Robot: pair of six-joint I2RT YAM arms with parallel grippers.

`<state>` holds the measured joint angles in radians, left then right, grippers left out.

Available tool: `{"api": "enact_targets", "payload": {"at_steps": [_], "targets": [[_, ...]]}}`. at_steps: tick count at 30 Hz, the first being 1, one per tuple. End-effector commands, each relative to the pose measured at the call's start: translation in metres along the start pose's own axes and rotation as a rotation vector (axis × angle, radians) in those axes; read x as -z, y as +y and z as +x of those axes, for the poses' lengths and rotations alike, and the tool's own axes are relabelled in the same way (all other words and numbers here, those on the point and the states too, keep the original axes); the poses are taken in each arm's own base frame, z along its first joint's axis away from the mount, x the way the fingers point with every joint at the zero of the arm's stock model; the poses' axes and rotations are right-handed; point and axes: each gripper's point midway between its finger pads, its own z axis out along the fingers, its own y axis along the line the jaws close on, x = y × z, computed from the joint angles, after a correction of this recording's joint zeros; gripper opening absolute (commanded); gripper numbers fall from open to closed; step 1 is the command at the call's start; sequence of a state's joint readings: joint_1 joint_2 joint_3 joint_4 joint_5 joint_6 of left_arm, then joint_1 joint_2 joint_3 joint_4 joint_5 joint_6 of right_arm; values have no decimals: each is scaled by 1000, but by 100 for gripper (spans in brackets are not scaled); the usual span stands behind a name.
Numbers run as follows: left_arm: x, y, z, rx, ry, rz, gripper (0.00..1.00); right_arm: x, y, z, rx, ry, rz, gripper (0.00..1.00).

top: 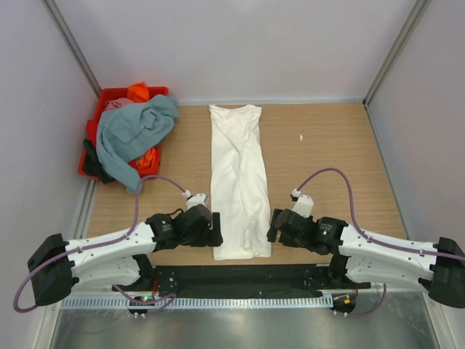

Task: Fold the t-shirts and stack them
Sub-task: Fold the tshirt

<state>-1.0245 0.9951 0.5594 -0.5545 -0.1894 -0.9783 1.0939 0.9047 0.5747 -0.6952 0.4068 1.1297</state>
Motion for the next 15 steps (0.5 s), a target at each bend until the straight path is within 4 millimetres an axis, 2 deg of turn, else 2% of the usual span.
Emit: {"api": "enact_targets", "payload": {"at_steps": [1, 3, 4, 6, 13, 15], "targets": [[-15, -18, 9, 35, -2, 37, 86, -10, 10, 24, -74, 92, -80, 81], [-19, -20, 19, 38, 18, 28, 86, -13, 17, 33, -91, 124, -126, 78], [-19, -21, 20, 38, 13, 21, 86, -18, 11, 41, -95, 141, -122, 77], [-21, -21, 28, 32, 21, 8, 85, -22, 14, 48, -102, 164, -143, 73], [-28, -11, 41, 39, 23, -42, 84, -35, 13, 62, -92, 200, -143, 69], [-29, -6, 41, 49, 12, -55, 81, -38, 12, 64, -91, 205, -137, 58]]}}
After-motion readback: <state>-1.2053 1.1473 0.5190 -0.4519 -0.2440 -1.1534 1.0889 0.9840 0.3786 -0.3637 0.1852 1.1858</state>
